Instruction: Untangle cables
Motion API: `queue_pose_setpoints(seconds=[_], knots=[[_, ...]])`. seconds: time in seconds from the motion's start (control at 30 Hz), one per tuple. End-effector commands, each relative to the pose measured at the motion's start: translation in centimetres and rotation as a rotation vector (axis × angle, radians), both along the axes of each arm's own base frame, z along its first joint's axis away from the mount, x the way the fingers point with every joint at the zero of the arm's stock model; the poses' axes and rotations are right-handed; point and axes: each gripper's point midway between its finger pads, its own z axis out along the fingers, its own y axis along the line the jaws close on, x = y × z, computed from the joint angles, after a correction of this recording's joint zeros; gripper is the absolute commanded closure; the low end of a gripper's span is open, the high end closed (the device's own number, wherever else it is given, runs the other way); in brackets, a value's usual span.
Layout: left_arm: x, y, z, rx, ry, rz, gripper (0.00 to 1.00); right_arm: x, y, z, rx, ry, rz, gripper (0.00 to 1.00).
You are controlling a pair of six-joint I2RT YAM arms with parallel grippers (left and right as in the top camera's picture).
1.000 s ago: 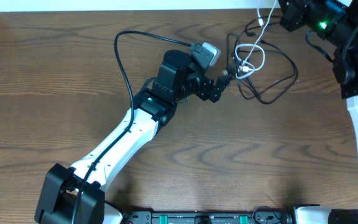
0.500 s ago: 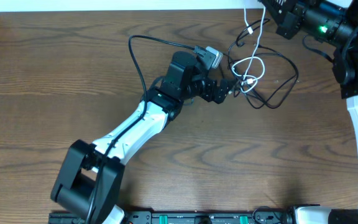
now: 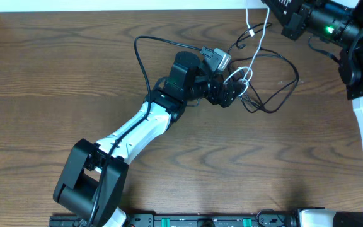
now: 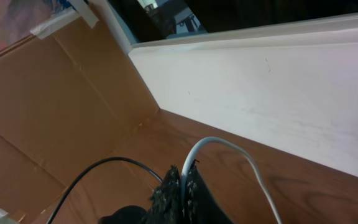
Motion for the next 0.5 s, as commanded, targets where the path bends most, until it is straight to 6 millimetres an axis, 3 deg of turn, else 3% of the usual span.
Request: queue_pose_setpoints(seconds=[0.0,0.47], knots=[[-0.4,0.0,-0.7,0.005,0.04,-0.011,0.04,-0.6,-0.3,1.3,0.014,-0.024,0.008,0.99],[-0.9,0.4,-3.2,0.053,0.122,-0.011,0.04,-0.5,-1.7,2.9,0.06,-0.054,0.002,0.99]])
